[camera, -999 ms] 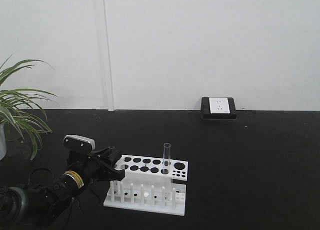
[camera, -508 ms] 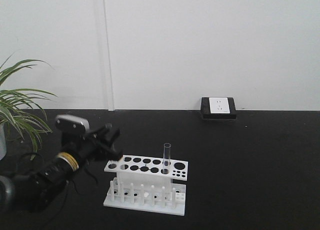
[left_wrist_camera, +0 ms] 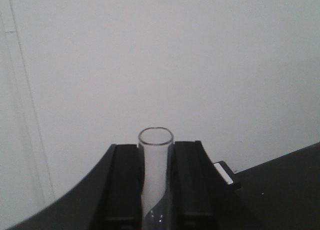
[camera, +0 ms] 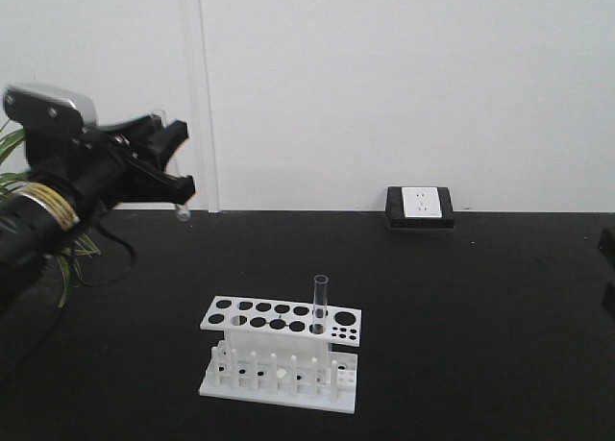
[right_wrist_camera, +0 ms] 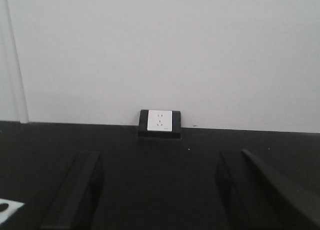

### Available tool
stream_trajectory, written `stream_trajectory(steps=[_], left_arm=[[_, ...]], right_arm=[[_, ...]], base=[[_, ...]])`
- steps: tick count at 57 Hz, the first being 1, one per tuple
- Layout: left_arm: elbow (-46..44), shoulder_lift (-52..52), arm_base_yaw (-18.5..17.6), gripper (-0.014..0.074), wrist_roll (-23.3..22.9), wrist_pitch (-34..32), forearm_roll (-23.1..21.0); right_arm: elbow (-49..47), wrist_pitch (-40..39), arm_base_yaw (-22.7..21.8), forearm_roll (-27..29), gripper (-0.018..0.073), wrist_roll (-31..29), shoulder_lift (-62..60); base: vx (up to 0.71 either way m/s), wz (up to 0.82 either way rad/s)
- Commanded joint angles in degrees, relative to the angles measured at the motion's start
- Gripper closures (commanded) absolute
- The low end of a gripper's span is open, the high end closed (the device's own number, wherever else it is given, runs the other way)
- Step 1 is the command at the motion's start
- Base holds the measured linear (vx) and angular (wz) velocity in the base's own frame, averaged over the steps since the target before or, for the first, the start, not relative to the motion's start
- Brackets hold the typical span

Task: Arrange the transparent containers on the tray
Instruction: 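Lift the clear tube up out of the rack with left gripper, then reach right gripper to the remaining clear tube and grasp it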

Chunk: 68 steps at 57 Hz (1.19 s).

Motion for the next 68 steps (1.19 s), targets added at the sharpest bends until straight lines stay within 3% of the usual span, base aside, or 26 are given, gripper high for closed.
stream_trajectory(steps=[1,13,21,30,44,68], left_arm=[[-1.7,-5.6,-0.1,0.0603,-0.7,2.2,-0.5],[-1.6,-11.9,-0.1,0.0603,-0.7,14.1,-0.5],[1.0,-15.6,-0.1,0.0603,-0.7,15.7,-0.5],[7.8,-20.3,-0.1,0.0603,-0.7,15.7,-0.5],[18.3,-28.3,-0.2,0.0603,-0.7,15.9,-0.5],[21.8,-31.5,-0.2,0.0603,-0.7,16.6,-0.6]], right_arm=[[-2.1,-5.2,-0.1,-5.0,0.0037,0.9,1.4],[-2.1,-8.1,7.5,-13.5,0.0037,4.0,8.1],[-2.1,-14.6,14.1,-13.3,0.0037,4.6,14.4],[-2.1,-24.1,17.9,-12.2,0.0037,7.8,21.9],[-3.4,-38.7,18.6,-12.3,0.0037,10.3,34.4],[-20.4,-39.1,18.7,-21.0,0.0037,20.4,51.0]], base=[[0.00,0.00],[0.00,0.00],[0.00,0.00],[0.00,0.00],[0.00,0.00],[0.00,0.00]])
